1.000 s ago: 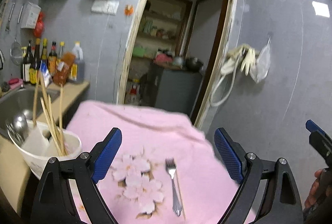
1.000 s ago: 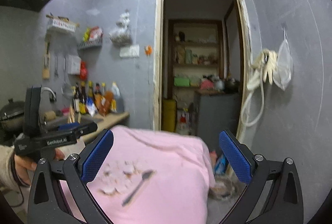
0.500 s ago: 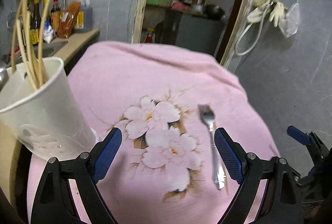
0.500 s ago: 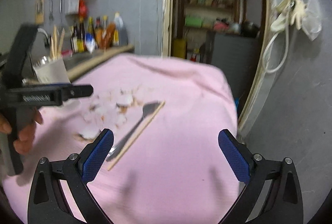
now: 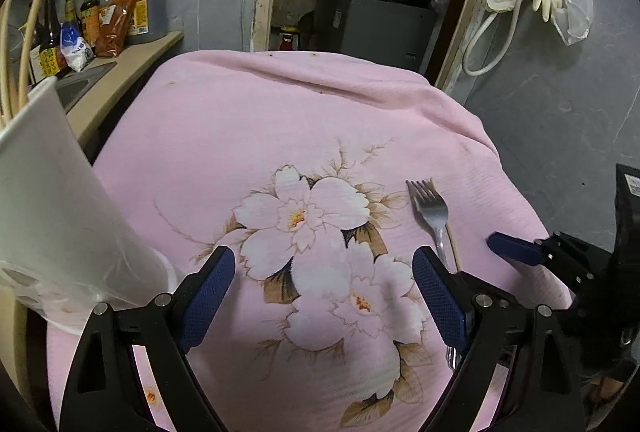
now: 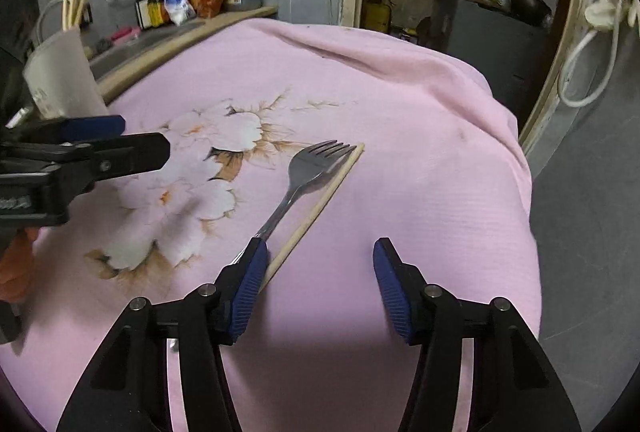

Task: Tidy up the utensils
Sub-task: 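Move both open tools back down to the fork and last chopstick, then grasp the metal fork with the left tool while the right tool grasps the last chopstick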

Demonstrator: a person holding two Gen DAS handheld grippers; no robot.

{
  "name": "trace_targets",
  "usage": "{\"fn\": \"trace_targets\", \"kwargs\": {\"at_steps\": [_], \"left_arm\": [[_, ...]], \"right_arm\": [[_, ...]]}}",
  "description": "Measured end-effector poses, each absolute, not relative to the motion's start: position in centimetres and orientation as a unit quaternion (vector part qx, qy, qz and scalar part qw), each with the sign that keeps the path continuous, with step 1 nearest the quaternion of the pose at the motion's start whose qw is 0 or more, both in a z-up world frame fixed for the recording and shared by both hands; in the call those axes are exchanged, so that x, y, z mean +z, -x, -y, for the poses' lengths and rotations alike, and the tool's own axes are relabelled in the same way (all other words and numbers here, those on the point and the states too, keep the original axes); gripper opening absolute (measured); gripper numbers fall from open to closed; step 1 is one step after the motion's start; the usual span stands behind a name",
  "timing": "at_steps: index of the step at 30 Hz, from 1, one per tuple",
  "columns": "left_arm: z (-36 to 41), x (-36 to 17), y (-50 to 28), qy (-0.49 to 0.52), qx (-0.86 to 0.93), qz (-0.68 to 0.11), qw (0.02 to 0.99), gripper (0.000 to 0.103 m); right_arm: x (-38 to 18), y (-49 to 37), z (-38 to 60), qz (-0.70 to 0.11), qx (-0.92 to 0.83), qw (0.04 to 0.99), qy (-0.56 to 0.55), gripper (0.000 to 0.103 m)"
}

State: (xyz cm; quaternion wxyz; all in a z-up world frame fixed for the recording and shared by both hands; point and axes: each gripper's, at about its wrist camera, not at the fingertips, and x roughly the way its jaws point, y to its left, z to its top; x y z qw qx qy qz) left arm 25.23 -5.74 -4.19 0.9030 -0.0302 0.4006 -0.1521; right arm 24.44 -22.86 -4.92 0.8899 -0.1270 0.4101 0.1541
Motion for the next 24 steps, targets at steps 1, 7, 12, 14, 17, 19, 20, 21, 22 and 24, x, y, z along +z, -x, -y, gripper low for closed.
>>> {"fn": "trace_targets", "kwargs": {"at_steps": [1,7,12,14,17,19,20,21,22,24], "left_arm": [[5.8,-4.2,-25.3,0.028,-0.157,-0.400,0.902,0.087],[6.9,-4.2,-25.7,0.020,-0.189,-0.401,0.896,0.076],[8.4,-4.5,-26.5,0.022,-0.230,-0.417,0.879,0.062],[9.2,-4.7,-27.0,0.021,-0.242,-0.425,0.872,0.058],[10.7,-5.1,-27.9,0.013,-0.258,-0.443,0.858,0.053],[11.9,-5.4,-28.5,0.002,-0.270,-0.458,0.847,0.052],[12.2,-5.4,-28.7,-0.004,-0.272,-0.462,0.844,0.051],[12.8,-5.7,-28.9,-0.012,-0.273,-0.467,0.841,0.049],[13.5,-5.9,-29.2,-0.025,-0.271,-0.474,0.837,0.048],[14.1,-6.3,-29.5,-0.039,-0.264,-0.476,0.838,0.040]], "right_arm": [[-5.0,-24.6,22.7,-0.411,0.151,0.889,0.133,0.050],[-4.9,-24.4,23.3,-0.407,0.150,0.888,0.155,0.023],[-4.2,-23.8,25.1,-0.409,0.148,0.888,0.149,0.011],[-4.0,-23.6,26.0,-0.412,0.145,0.888,0.144,0.011],[-3.3,-23.4,26.9,-0.412,0.142,0.890,0.132,0.010],[-3.2,-23.5,27.3,-0.414,0.137,0.891,0.128,0.010],[-3.2,-23.6,27.5,-0.416,0.135,0.891,0.123,0.010],[-3.5,-23.8,27.9,-0.425,0.134,0.888,0.115,0.010],[-3.8,-24.0,28.7,-0.430,0.142,0.887,0.093,0.010],[-3.7,-24.3,29.6,-0.431,0.153,0.887,0.059,0.010]]}}
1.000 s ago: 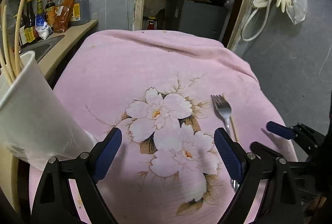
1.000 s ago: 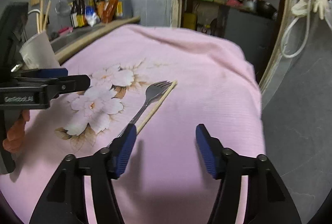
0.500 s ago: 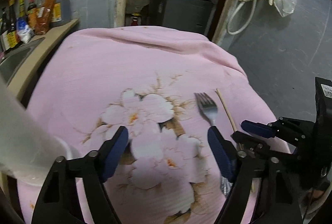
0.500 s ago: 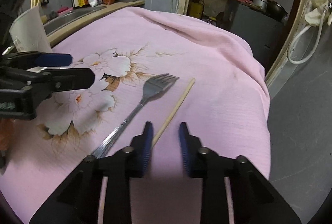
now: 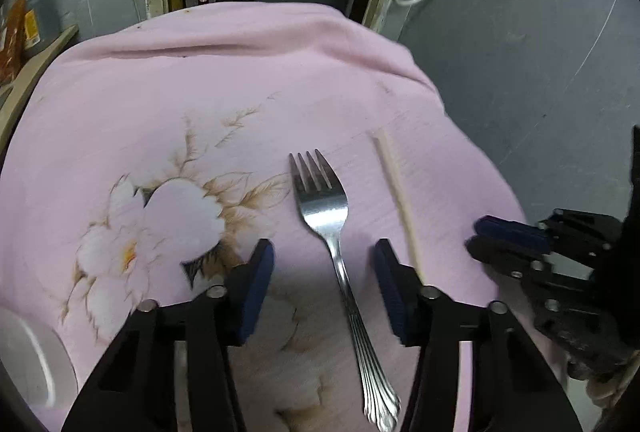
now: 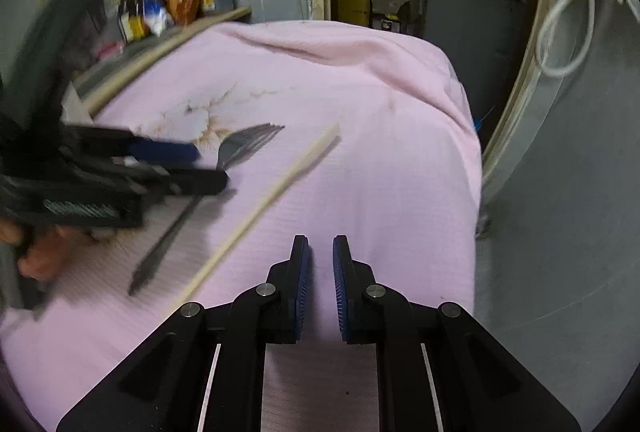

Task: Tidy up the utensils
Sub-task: 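Grasp the metal fork with the left tool while the right tool grasps the last chopstick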

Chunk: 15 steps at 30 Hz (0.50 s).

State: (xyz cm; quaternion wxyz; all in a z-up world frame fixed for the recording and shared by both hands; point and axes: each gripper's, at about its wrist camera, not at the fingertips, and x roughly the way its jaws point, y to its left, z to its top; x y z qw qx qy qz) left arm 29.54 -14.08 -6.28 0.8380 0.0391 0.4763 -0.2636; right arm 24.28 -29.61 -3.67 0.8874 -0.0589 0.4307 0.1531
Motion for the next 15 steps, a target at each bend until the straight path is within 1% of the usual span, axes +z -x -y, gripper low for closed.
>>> {"fn": "trace_targets", "kwargs": {"at_steps": [1,3,5,9,15], "left_arm": [[14.3,-6.3,-29.7,-0.043,-0.260,-0.474,0.840,0.039],[14.3,-6.3,-30.2,-0.042,-0.263,-0.475,0.839,0.026],[13.9,-6.4,-30.6,-0.034,-0.265,-0.479,0.836,0.021],[13.7,-6.4,-31.2,-0.027,-0.272,-0.481,0.833,0.020],[14.8,-6.5,-31.4,-0.053,-0.263,-0.471,0.840,0.020]], "right_arm": [[-3.7,-24.3,29.9,-0.432,0.157,0.887,0.048,0.010],[-3.6,-24.4,30.2,-0.431,0.165,0.887,0.033,0.010],[-3.7,-24.7,30.4,-0.432,0.174,0.885,0.018,0.010],[-3.7,-25.4,30.5,-0.433,0.183,0.883,-0.003,0.011],[-3.7,-26.7,29.7,-0.434,0.192,0.880,-0.025,0.012]]}}
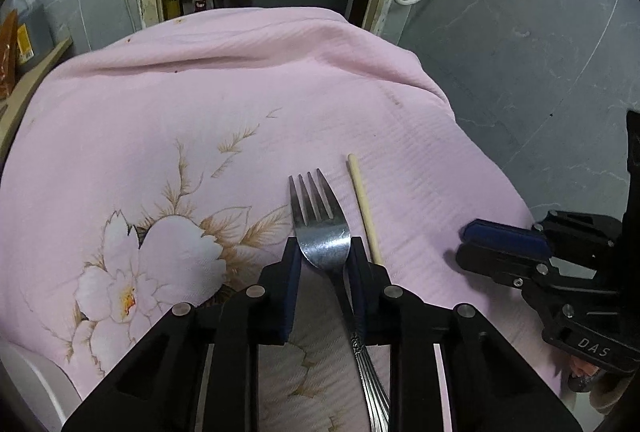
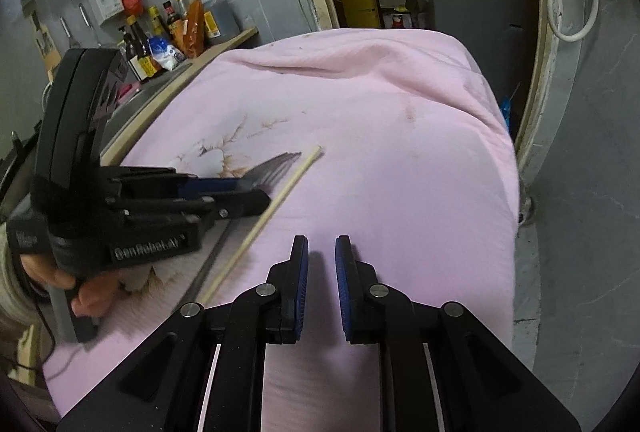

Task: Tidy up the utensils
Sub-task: 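Grasp the metal fork with the left tool while the right tool grasps the last chopstick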

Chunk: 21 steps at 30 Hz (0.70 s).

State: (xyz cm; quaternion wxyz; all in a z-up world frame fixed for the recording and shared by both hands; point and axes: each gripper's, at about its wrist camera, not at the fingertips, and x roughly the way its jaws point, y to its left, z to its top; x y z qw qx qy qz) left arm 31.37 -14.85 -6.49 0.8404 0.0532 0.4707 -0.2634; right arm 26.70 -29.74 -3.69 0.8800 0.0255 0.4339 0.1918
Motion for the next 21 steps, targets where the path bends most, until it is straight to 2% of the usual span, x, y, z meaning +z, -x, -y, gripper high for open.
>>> {"fn": "trace_targets", "kwargs": {"at_steps": [10,14,16,18,20,21], "left_arm": [[10.7,-6.4,-29.4,-0.083,-0.234,-0.468,0.848,0.019],[9.8,-6.3,-28.9,-0.080,-0.233,-0.473,0.846,0.019],[9.8,-6.2,-28.8,-0.079,-0.235,-0.475,0.844,0.019],[9.9,-6.2,-28.9,-0.078,-0.236,-0.479,0.842,0.019],[10.1,-6.2,-28.8,-0.079,-0.234,-0.479,0.842,0.018],[10.2,-6.2,-28.6,-0.082,-0.231,-0.476,0.844,0.017]], "right_arm": [[-4.4,-29.9,27.4,-0.456,0.226,0.858,-0.069,0.014],[-4.9,-31.6,26.0,-0.475,0.230,0.846,-0.073,0.023],[-5.1,-32.3,25.6,-0.485,0.220,0.844,-0.066,0.023],[-5.1,-32.8,25.0,-0.490,0.211,0.845,-0.047,0.021],[-5.1,-32.9,24.8,-0.490,0.198,0.848,-0.037,0.010],[-5.1,-32.7,24.8,-0.487,0.190,0.852,-0.030,0.009]]}}
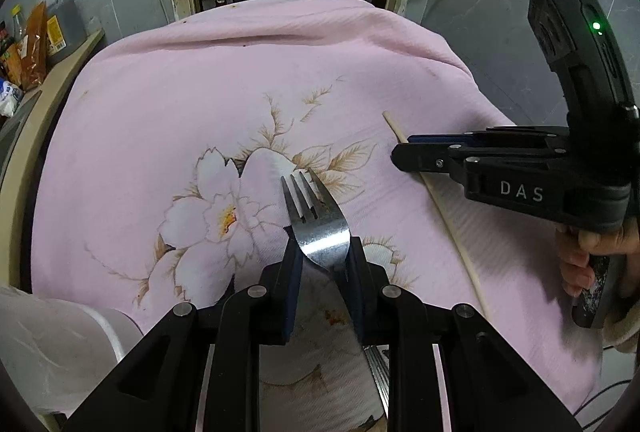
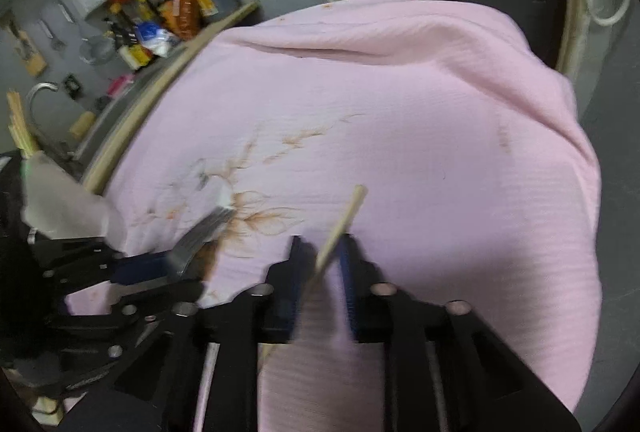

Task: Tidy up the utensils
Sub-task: 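Grasp the metal fork with the left tool while the right tool grasps the last chopstick, then lift the fork and chopstick up over the white caddy with both tools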

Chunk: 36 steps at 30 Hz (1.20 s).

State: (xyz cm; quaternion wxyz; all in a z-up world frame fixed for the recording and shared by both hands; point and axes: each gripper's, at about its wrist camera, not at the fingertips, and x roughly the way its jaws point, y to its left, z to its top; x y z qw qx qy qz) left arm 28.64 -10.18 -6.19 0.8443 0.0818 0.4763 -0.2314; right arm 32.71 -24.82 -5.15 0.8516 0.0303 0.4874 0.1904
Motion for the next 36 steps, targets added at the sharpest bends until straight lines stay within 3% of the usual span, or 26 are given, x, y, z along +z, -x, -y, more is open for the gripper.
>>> {"fn": "trace_targets", "kwargs": {"at_steps": [5,8,10,16,25,31,36], "left_arm": [[10.2,-6.1,-27.2,-0.087,-0.208,-0.448,0.865,0.016],[10.0,-5.3,-26.3,-0.085,-0.200,-0.427,0.878,0.004],[10.1,-4.4,-25.4,-0.090,-0.195,-0.399,0.892,0.001],[9.5,-2.4,-22.8,-0.071,-0.206,-0.341,0.914,0.001],[8.0,3.5,-17.8,-0.057,-0.169,-0.184,0.967,0.001],[6.5,6.9,-15.1,-0.059,-0.142,-0.094,0.984,0.001],[4.6,8.4,-14.5,-0.057,-0.131,-0.076,0.987,0.001]], "right_arm": [[-4.9,-30.9,25.5,-0.457,0.185,0.869,-0.039,0.003],[-4.3,-28.6,25.6,-0.419,0.182,0.889,-0.031,0.003],[-3.2,-26.7,25.6,-0.375,0.177,0.910,-0.012,0.003],[-0.2,-21.4,25.1,-0.243,0.157,0.956,0.053,0.003],[2.6,-15.7,24.5,-0.052,0.096,0.990,0.094,0.003],[4.9,-13.5,22.5,0.044,0.059,0.990,0.121,0.003],[6.4,-13.1,20.7,0.074,0.066,0.987,0.124,0.003]]}}
